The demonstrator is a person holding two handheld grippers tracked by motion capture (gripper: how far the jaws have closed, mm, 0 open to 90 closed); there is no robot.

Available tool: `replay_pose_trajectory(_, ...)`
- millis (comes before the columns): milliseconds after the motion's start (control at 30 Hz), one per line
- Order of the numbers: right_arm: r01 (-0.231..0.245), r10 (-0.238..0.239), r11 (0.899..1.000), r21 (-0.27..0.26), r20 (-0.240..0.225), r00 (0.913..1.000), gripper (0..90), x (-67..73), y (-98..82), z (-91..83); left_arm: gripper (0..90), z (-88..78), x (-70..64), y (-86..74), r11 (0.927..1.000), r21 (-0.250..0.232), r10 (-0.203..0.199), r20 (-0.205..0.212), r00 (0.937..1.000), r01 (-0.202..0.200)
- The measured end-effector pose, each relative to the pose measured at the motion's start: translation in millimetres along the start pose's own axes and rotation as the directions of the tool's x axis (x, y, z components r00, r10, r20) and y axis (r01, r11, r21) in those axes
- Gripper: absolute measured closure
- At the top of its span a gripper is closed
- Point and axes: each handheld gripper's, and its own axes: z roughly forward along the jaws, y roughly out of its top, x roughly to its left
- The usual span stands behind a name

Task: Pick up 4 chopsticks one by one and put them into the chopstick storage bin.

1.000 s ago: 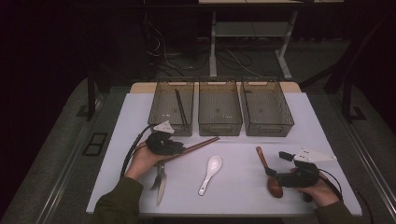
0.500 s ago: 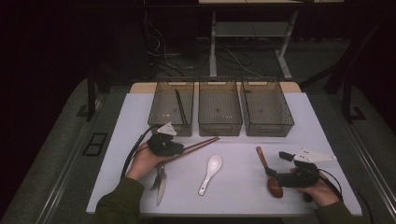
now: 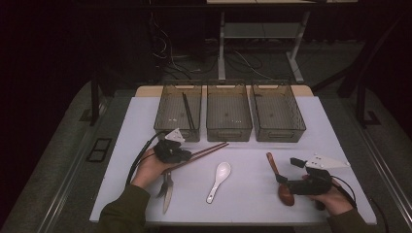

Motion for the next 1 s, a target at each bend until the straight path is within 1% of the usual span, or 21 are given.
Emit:
replay_pose_trajectory(67,0.000,0.000,1.000,0.000,0.000,1.0000,13.7,0.0,0.0,-0.1,83.0,-0.5,-0.6,0.1,1.0000,0.005,0.008,0.005,1.0000,-0.008)
replay_pose_trajectory(133,0.005,-0.005,1.000,-0.002,0.001,1.0000,13.7,-0.3,0.0,0.0,83.2,-0.9,-1.2,0.7,0.9998,0.011,0.017,0.001,0.9998,-0.017)
replay_pose_trajectory(233,0.003,-0.003,1.000,0.000,0.002,1.0000,13.7,0.1,0.0,0.2,83.3,-1.6,-3.2,1.3,0.9999,0.011,0.011,-0.006,0.9999,-0.011)
replay_pose_trajectory(533,0.005,-0.005,1.000,0.000,0.001,1.0000,13.7,0.0,0.1,0.1,83.3,-5.9,-6.1,2.6,0.9994,0.019,0.029,-0.031,0.9991,-0.028)
replay_pose_trajectory(600,0.005,-0.005,1.000,0.000,0.001,1.0000,13.7,-0.1,0.1,0.0,83.4,-7.5,-6.0,2.9,0.9994,0.016,0.031,-0.030,0.9991,-0.030)
replay_pose_trajectory(733,0.007,-0.007,1.000,-0.001,0.000,1.0000,13.7,-0.1,0.0,0.0,83.4,-11.5,-6.8,2.8,0.9997,0.007,0.023,-0.033,0.9992,-0.022)
replay_pose_trajectory(800,0.005,-0.005,1.000,-0.002,-0.001,1.0000,13.7,0.1,0.1,-0.1,83.5,-14.2,-6.7,2.6,0.9995,0.011,0.030,-0.040,0.9988,-0.029)
replay_pose_trajectory(833,0.004,-0.004,1.000,-0.002,-0.001,1.0000,13.7,0.1,0.1,-0.2,83.5,-15.0,-7.4,1.8,0.9998,0.008,0.019,-0.042,0.9989,-0.019)
replay_pose_trajectory(867,0.002,-0.002,1.000,-0.001,-0.002,1.0000,13.7,0.1,0.1,-0.3,83.5,-16.4,-6.7,1.1,0.9996,0.014,0.024,-0.044,0.9988,-0.023)
replay_pose_trajectory(933,0.002,-0.002,1.000,0.000,-0.001,1.0000,13.7,-0.1,0.0,-0.4,83.5,-18.8,-6.2,-0.8,0.9998,0.013,0.015,-0.048,0.9987,-0.014)
replay_pose_trajectory(967,0.003,-0.003,1.000,0.000,-0.001,1.0000,13.7,-0.1,0.0,-0.4,83.5,-20.7,-5.4,-1.8,0.9998,0.012,0.018,-0.048,0.9987,-0.018)
replay_pose_trajectory(1000,0.004,-0.004,1.000,-0.001,-0.001,1.0000,13.7,-0.2,-0.1,-0.4,83.5,-22.9,-4.8,-2.9,0.9999,0.006,0.011,-0.043,0.9990,-0.011)
